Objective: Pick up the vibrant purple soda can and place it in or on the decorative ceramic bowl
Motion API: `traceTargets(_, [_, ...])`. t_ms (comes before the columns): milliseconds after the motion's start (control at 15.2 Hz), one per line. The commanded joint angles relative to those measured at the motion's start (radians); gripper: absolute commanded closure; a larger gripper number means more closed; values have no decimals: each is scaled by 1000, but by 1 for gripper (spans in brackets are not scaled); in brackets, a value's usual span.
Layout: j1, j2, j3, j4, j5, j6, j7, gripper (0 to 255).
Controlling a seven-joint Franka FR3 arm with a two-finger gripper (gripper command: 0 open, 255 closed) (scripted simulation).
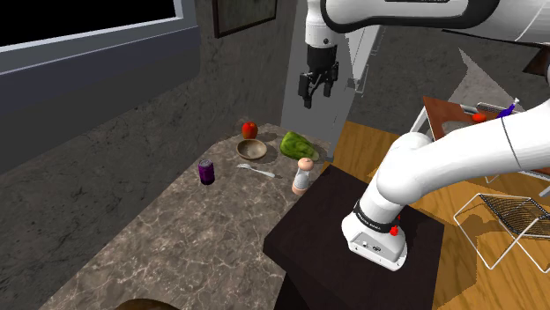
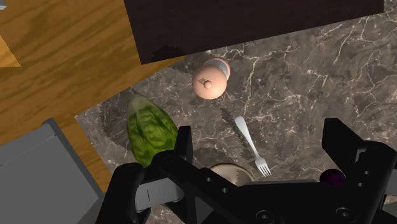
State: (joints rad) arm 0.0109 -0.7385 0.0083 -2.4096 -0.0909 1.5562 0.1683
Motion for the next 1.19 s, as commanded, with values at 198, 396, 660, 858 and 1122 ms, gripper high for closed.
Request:
traceTargets(198, [8,68,17,-29,19,103,34,0])
traceTargets(396, [16,148,33,-45,35,206,66,0])
traceTargets(660, [25,271,55,-46,51,340,107,0])
traceTargets(858, [30,373,71,-31,59,434,137,0])
traceTargets(1122, [37,517,91,10,61,548,177,0])
